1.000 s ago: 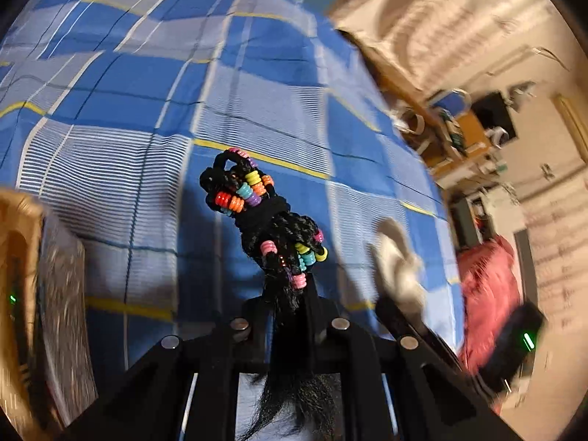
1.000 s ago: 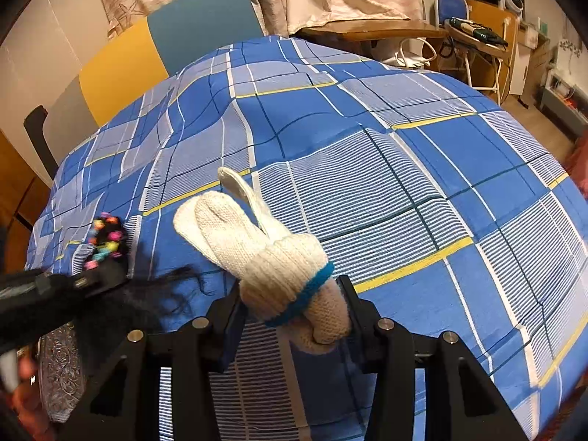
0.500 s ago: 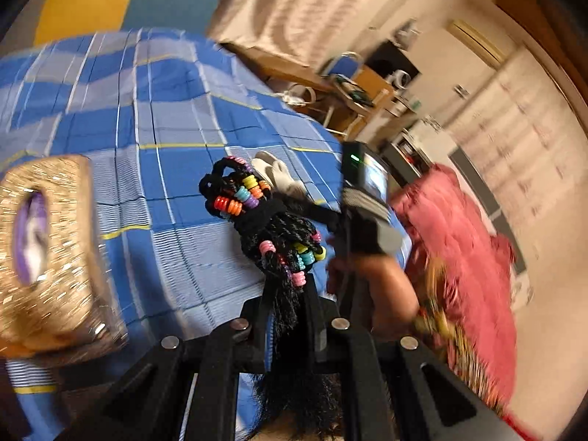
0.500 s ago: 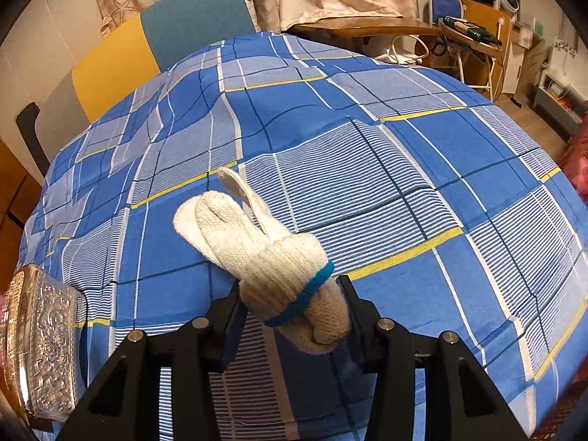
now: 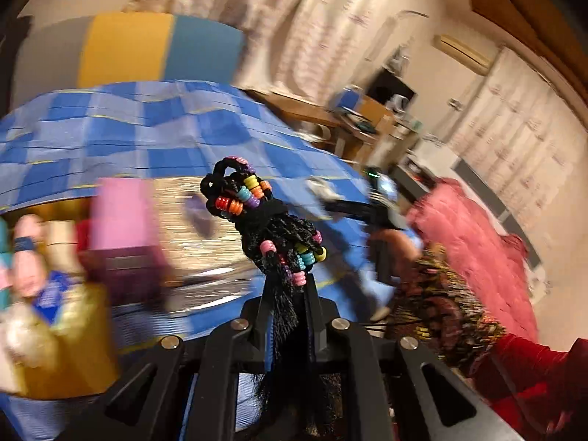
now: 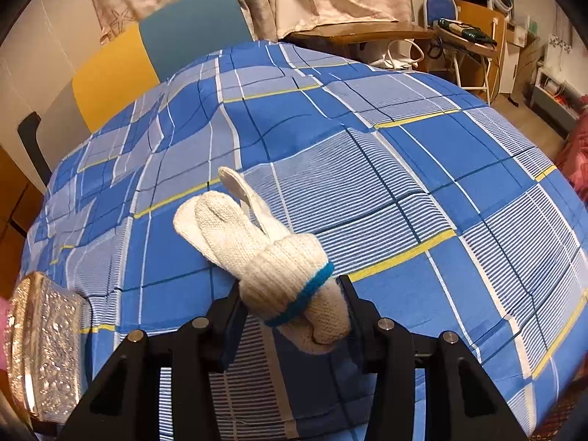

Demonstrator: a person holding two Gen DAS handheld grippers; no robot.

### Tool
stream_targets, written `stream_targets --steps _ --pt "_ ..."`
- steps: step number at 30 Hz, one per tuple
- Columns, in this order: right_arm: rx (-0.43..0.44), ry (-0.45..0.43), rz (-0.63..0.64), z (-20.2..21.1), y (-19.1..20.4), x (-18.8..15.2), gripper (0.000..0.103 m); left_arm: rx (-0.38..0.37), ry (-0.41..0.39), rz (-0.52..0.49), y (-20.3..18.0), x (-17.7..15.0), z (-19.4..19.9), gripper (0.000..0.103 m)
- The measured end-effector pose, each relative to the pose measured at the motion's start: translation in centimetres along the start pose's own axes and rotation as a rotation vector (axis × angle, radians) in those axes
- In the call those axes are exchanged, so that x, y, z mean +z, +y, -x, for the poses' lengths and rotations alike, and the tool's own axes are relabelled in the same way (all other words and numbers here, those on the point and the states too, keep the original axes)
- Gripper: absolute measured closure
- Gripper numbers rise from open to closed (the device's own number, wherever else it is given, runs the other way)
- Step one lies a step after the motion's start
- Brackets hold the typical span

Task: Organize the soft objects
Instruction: 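Carry the tassel and glove toward the gold tray with both grippers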

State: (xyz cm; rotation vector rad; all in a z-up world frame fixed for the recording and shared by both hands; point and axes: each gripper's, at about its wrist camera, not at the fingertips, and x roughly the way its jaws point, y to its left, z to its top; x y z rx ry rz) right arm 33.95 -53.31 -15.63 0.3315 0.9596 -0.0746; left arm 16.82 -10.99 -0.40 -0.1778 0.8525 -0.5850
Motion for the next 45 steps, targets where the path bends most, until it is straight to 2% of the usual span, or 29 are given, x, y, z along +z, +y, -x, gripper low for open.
stream_targets --steps 3,5,7,10,13,19,22,23,25,27,29,34,39,41,42,45 --pt "0.000 -0.007 -0.007 0.2 -0.1 0.0 0.056 0.124 0.004 -0.016 3.8 0.1 1.4 0.092" --pt "-0.003 -0.013 -0.009 0.3 -0.1 0.1 0.056 0.209 0.043 -0.045 6.8 0.1 1.5 0.092" --pt "0.003 -0.015 -0.012 0.3 -0.1 0.1 0.056 0.295 0.077 -0.081 8.7 -0.3 0.7 0.092" --pt "-0.010 -0.013 -0.003 0.3 -0.1 0.1 0.056 0.381 0.152 -0.161 11.2 -1.4 -1.7 0.092" --pt "-0.012 -0.013 -0.010 0.3 -0.3 0.0 0.056 0.387 0.214 -0.204 12.7 -2.5 -4.0 0.092" --pt "-0.017 -0.008 -0.018 0.1 -0.4 0.0 0.056 0.332 0.321 -0.274 14.5 -3.4 -7.4 0.091" --pt "-0.022 -0.011 -0.006 0.1 -0.3 0.1 0.055 0.311 0.385 -0.276 15.6 -3.8 -8.6 0.086" --pt "-0.026 -0.012 -0.002 0.1 -0.2 0.1 0.055 0.314 0.385 -0.284 15.5 -3.9 -8.6 0.082" --pt "-0.025 -0.016 0.004 0.2 -0.2 0.0 0.056 0.322 0.373 -0.293 15.6 -3.9 -8.0 0.067" --pt "-0.027 -0.020 0.004 0.2 -0.2 0.0 0.056 0.293 0.351 -0.272 15.7 -3.7 -7.1 0.063" --pt "-0.029 -0.025 0.011 0.2 -0.1 0.0 0.056 0.266 0.315 -0.225 16.2 -3.4 -5.7 0.063" --pt "-0.035 -0.067 0.027 1.6 0.4 -0.3 0.056 0.271 0.188 -0.084 17.7 -3.5 -2.3 0.063" --pt "-0.015 -0.110 0.030 4.2 1.6 -1.1 0.056 0.233 0.016 0.189 20.1 -4.6 2.0 0.063" --pt "-0.010 -0.133 0.070 6.1 3.1 -1.7 0.056 0.275 -0.040 0.248 20.6 -4.9 3.2 0.063" --pt "-0.006 -0.149 0.089 7.0 4.0 -1.8 0.055 0.323 -0.065 0.259 20.7 -5.2 4.0 0.063" --pt "0.030 -0.194 0.129 9.9 6.3 -2.2 0.056 0.402 -0.118 0.264 20.5 -5.5 5.5 0.063"
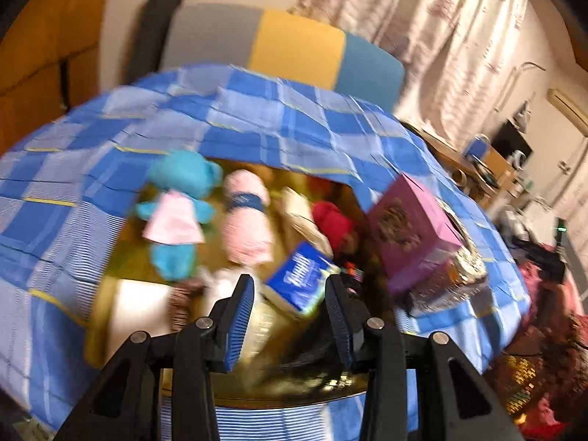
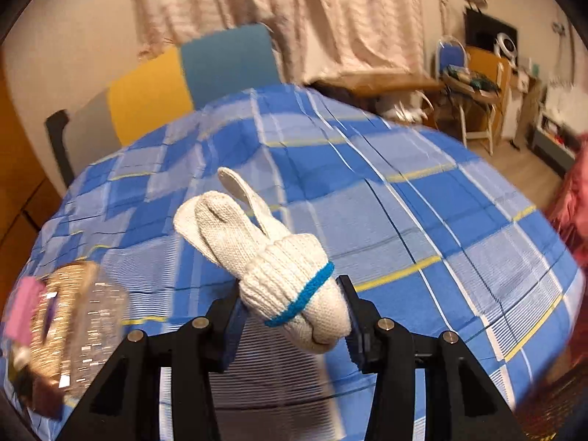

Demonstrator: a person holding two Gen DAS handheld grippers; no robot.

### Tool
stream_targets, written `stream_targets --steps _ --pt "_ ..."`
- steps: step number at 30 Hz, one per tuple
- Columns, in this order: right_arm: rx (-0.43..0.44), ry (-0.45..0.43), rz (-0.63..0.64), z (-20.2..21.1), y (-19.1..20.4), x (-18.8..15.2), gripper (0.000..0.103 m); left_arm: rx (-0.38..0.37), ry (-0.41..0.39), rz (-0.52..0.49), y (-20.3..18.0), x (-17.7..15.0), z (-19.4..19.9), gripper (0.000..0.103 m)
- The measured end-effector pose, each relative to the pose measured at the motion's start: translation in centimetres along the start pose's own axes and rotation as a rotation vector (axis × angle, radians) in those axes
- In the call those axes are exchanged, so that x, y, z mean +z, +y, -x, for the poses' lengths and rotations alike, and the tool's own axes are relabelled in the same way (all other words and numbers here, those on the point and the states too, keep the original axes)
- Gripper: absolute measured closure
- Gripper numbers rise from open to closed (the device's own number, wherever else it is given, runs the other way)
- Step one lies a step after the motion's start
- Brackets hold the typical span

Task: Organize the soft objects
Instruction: 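Carry the tassel and glove toward the gold tray with both grippers, then lower the glove and tassel into the tray with both grippers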

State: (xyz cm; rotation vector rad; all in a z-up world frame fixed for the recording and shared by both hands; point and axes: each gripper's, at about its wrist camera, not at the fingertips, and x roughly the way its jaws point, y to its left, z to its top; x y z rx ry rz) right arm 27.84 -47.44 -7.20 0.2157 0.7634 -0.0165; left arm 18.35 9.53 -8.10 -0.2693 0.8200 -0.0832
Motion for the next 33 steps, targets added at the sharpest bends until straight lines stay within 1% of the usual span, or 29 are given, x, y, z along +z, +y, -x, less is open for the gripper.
stream_targets --steps 3,5,6,7,12,14,16,17,19,22,23,25,26,29,32,33 --pt "0.096 -0.056 0.056 3.7 4.2 0.7 0.055 0.016 -0.037 0.042 0.8 -0.2 1.5 0.063" --pt "0.141 -0.075 0.104 5.4 7.0 0.8 0.055 0.026 -0.060 0.078 1.6 -0.3 2.6 0.063" --pt "0.176 -0.087 0.131 6.4 8.6 0.8 0.055 0.034 -0.070 0.086 1.9 -0.3 3.0 0.063" --pt "0.229 -0.098 0.165 7.6 10.9 0.8 0.055 0.047 -0.075 0.090 2.4 0.0 2.9 0.063" --pt "0.419 -0.072 0.263 10.1 19.2 -0.1 0.055 0.156 -0.098 0.069 2.8 -0.4 4.1 0.063" --pt "0.455 -0.050 0.304 10.4 21.8 -0.8 0.055 0.207 -0.099 0.052 2.9 -0.6 4.5 0.063" --pt "0.521 -0.007 0.364 10.5 25.6 -2.1 0.055 0.239 -0.108 0.049 3.1 -0.8 4.9 0.063" --pt "0.534 0.005 0.387 10.4 26.7 -2.6 0.055 0.247 -0.111 0.049 3.2 -0.9 5.1 0.063" --pt "0.567 0.059 0.479 10.0 30.5 -4.4 0.055 0.253 -0.117 0.053 3.4 -1.1 5.4 0.063" --pt "0.592 0.147 0.563 8.8 34.2 -7.2 0.055 0.294 -0.125 0.058 3.8 -1.4 5.8 0.063" --pt "0.605 0.213 0.593 7.7 35.9 -8.4 0.055 0.311 -0.128 0.061 3.9 -1.6 5.9 0.063" --pt "0.630 0.314 0.606 5.6 38.1 -10.0 0.055 0.333 -0.128 0.066 4.2 -1.7 6.1 0.063" --pt "0.636 0.365 0.613 4.4 39.1 -10.7 0.055 0.341 -0.131 0.068 4.2 -1.8 6.2 0.063" --pt "0.625 0.471 0.650 1.7 41.4 -12.8 0.055 0.388 -0.136 0.091 4.8 -1.9 6.6 0.063" --pt "0.599 0.503 0.721 0.4 43.4 -14.3 0.055 0.429 -0.137 0.110 5.5 -2.2 7.2 0.063" --pt "0.603 0.524 0.738 0.0 43.9 -14.7 0.055 0.438 -0.137 0.113 5.7 -2.3 7.3 0.063"
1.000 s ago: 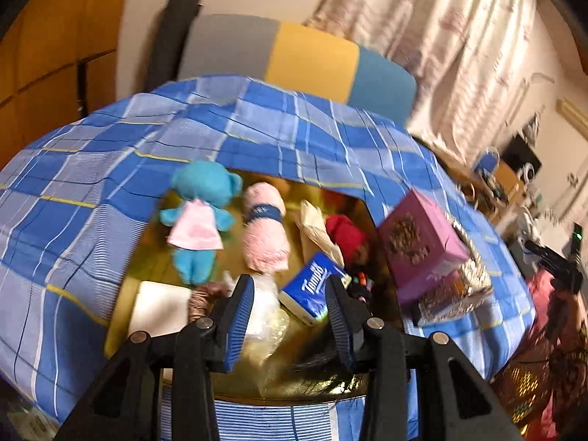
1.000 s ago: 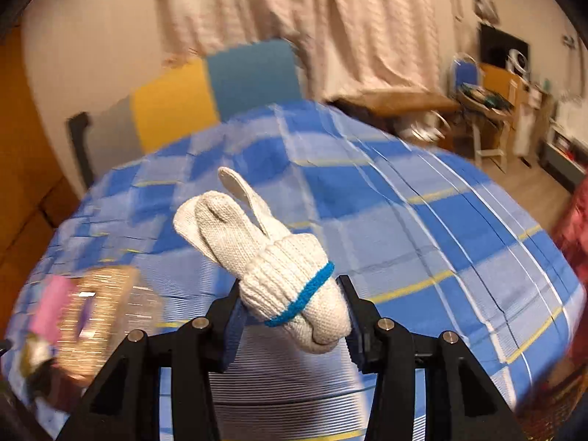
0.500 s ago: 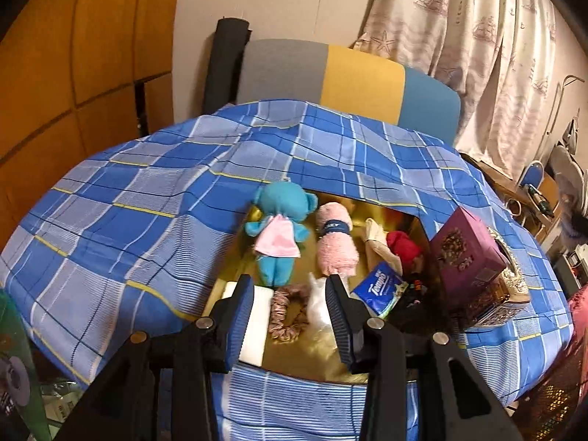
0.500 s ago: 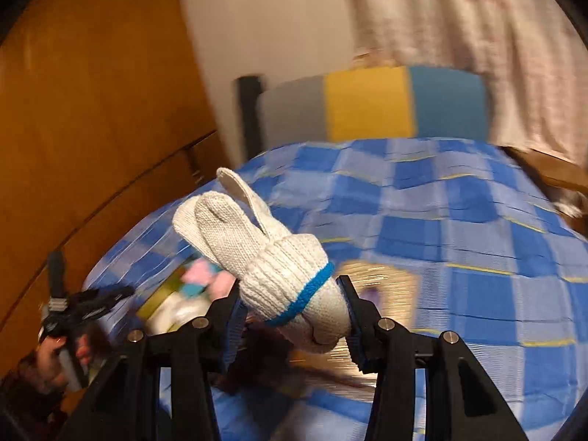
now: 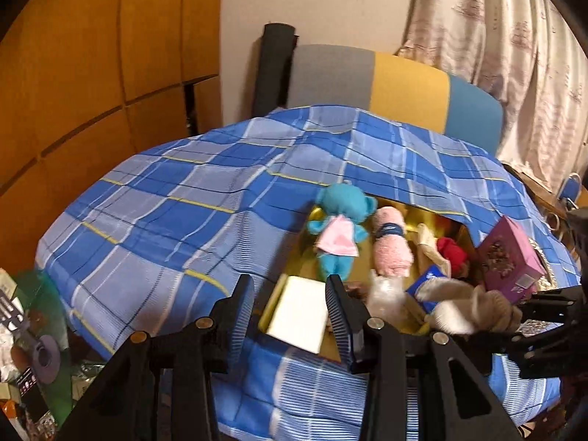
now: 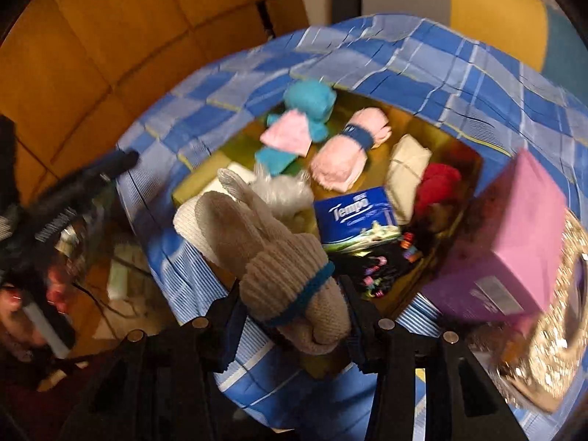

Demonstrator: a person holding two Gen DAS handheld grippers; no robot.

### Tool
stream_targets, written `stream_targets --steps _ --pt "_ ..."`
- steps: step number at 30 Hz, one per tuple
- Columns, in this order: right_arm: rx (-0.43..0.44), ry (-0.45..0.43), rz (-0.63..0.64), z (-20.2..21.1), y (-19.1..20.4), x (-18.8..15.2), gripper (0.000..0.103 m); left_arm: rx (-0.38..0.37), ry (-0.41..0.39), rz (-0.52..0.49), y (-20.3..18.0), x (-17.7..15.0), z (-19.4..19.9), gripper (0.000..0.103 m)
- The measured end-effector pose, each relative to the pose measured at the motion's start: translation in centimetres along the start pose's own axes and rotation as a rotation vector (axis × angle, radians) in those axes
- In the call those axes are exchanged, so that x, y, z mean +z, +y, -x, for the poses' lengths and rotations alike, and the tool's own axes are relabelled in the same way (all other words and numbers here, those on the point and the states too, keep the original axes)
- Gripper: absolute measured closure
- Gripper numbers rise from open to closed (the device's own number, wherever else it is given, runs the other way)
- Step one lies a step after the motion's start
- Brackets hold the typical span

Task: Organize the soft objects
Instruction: 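Lower the glove and tassel into the tray with both grippers, then open both grippers to release the glove and tassel in the tray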

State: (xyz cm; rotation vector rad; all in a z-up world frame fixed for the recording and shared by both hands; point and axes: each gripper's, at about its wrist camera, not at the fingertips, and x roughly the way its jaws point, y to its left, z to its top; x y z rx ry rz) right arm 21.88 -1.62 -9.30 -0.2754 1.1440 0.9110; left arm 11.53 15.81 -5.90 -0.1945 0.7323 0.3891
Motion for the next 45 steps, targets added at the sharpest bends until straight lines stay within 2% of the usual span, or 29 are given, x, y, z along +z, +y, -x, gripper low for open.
stream_targets --steps 4,6,9,13,15,17,18,20,21,25,29,30,34,38,45 --pt "0.062 0.094 0.044 -1.9 0.9 1.0 0.055 0.055 -0.010 0.014 1.0 -0.3 0.5 0.063" --pt "0.062 0.121 0.049 -2.8 1.4 1.1 0.055 0.067 -0.022 0.020 1.3 -0.5 0.8 0.063" --pt "0.096 0.182 -0.001 -5.2 1.0 2.0 0.055 0.085 -0.038 0.019 1.5 -0.7 1.1 0.063" --pt "0.068 0.205 -0.047 -7.4 0.5 2.8 0.055 0.098 -0.045 0.009 1.4 -0.7 1.4 0.063" --pt "0.016 0.182 -0.028 -8.1 0.7 3.2 0.055 0.115 -0.058 0.002 1.3 -0.8 1.7 0.063" --pt "-0.064 0.143 0.041 -8.4 1.6 3.4 0.055 0.129 -0.070 -0.008 1.0 -0.9 1.9 0.063" --pt "-0.133 0.114 0.096 -8.6 2.4 3.5 0.054 0.136 -0.074 -0.014 0.9 -1.0 1.9 0.063" --pt "-0.190 0.096 0.156 -9.1 3.3 3.5 0.052 0.141 -0.070 -0.032 0.4 -1.2 2.0 0.063" --pt "-0.189 0.098 0.165 -9.2 3.5 3.7 0.052 0.141 -0.065 -0.046 0.2 -1.2 2.0 0.063" --pt "-0.061 0.098 0.088 -8.8 3.4 3.3 0.045 0.151 -0.051 -0.077 -0.4 -1.5 1.9 0.063" --pt "0.028 0.018 -0.002 -5.9 2.4 2.6 0.038 0.137 -0.031 -0.064 -0.3 -1.8 1.6 0.063" --pt "0.040 -0.025 -0.025 -4.6 2.1 2.3 0.035 0.134 -0.022 -0.063 -0.2 -1.8 1.4 0.063" --pt "0.008 -0.107 -0.080 -2.3 1.1 1.4 0.035 0.132 0.012 -0.063 -0.3 -2.1 0.8 0.063" --pt "-0.116 -0.104 -0.093 -3.4 0.5 1.7 0.035 0.121 0.038 -0.046 -0.3 -2.4 0.6 0.063" --pt "-0.129 -0.099 -0.097 -5.6 0.8 3.1 0.036 0.116 0.041 -0.034 -0.4 -2.6 0.8 0.063"
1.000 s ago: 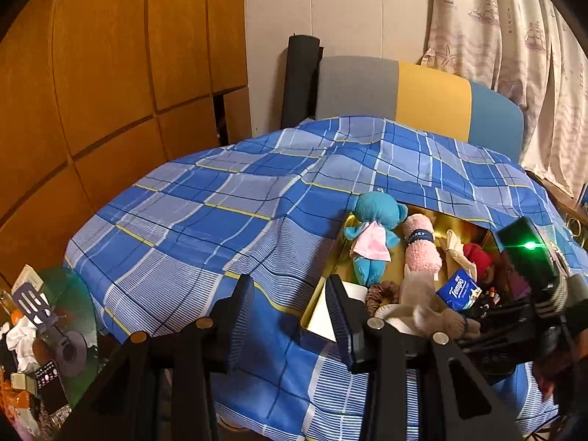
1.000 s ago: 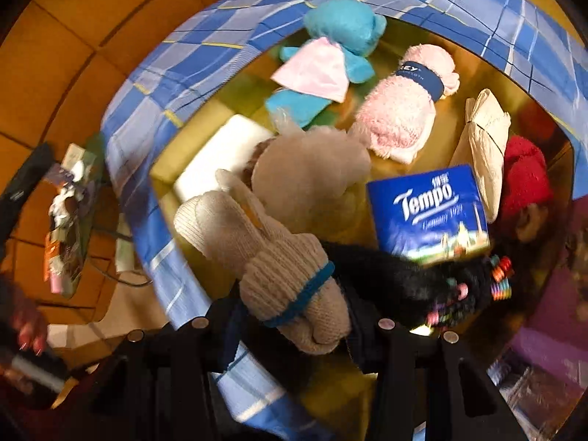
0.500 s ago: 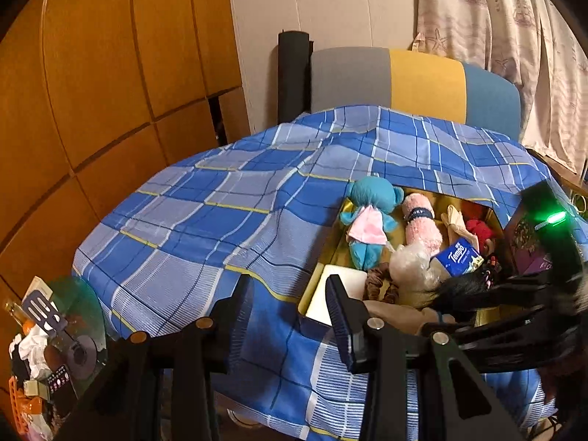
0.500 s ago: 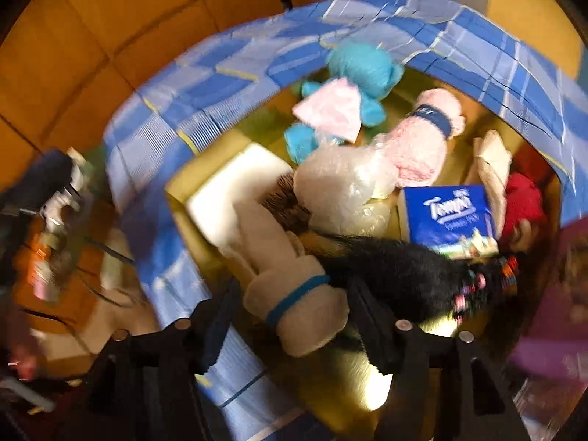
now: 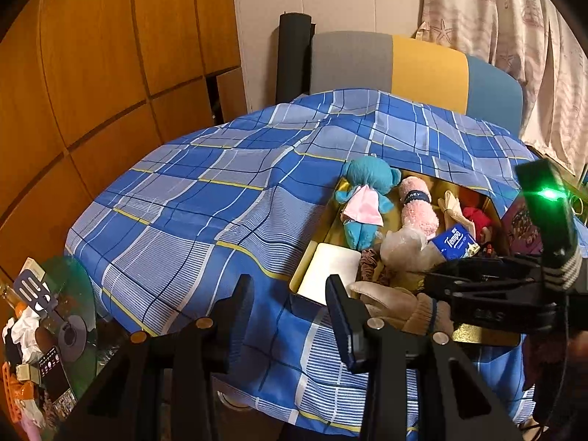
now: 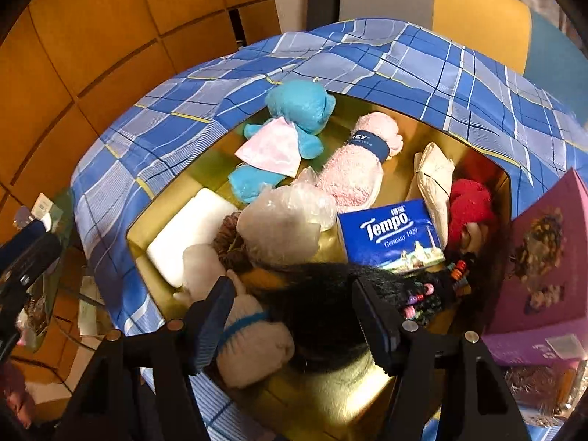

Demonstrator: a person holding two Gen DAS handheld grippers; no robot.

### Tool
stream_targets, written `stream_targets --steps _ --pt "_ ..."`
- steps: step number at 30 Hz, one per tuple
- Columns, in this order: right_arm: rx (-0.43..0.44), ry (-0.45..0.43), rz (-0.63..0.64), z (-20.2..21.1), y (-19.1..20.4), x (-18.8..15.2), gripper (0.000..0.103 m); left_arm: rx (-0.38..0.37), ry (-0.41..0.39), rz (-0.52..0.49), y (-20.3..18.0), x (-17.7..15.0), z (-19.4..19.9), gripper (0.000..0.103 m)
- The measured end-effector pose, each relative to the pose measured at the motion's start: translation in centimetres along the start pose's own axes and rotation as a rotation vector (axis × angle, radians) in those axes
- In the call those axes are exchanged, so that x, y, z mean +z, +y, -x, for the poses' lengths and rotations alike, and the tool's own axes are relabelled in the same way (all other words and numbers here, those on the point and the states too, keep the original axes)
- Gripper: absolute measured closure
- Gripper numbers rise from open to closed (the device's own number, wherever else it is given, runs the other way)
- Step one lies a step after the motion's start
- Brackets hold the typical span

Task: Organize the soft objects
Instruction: 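Open both grippers to release the glove and tassel in the tray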

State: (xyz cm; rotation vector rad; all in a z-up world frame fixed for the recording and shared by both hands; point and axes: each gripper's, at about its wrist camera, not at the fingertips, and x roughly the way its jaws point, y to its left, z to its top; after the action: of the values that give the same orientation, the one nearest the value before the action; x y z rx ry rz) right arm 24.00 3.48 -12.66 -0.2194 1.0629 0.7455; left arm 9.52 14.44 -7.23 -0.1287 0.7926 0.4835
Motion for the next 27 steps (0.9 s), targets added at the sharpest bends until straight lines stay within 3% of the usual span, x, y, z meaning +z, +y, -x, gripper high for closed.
stream_targets --steps 7,10,11,12,19,21,27 --pt "-0.047 0.028 -0.039 0.8 -0.3 -1.3 0.035 -0.006 0.012 -0.025 -0.7 -0.3 0.2 0.063" --pt "-0.037 -0.040 -0.086 3.1 0.2 -2.2 0.032 0.000 0.014 -0.031 -1.0 -0.4 0.3 0.063" --pt "-0.038 -0.062 -0.089 3.7 0.5 -2.3 0.025 0.005 0.011 -0.031 -1.0 -0.4 0.3 0.063" --pt "-0.050 -0.099 -0.093 4.6 0.9 -2.6 0.019 0.010 0.011 -0.035 -1.1 -0.4 0.3 0.063" --pt "-0.133 -0.228 -0.111 8.1 2.9 -3.8 0.009 0.002 0.023 -0.037 -1.4 -0.5 1.3 0.063" --pt "-0.174 -0.259 -0.130 8.7 3.2 -4.2 0.002 -0.004 0.036 -0.032 -1.3 -0.4 1.4 0.063" --pt "-0.249 -0.350 -0.226 11.1 3.3 -5.8 0.000 0.023 0.038 -0.035 -1.4 -0.8 1.9 0.063"
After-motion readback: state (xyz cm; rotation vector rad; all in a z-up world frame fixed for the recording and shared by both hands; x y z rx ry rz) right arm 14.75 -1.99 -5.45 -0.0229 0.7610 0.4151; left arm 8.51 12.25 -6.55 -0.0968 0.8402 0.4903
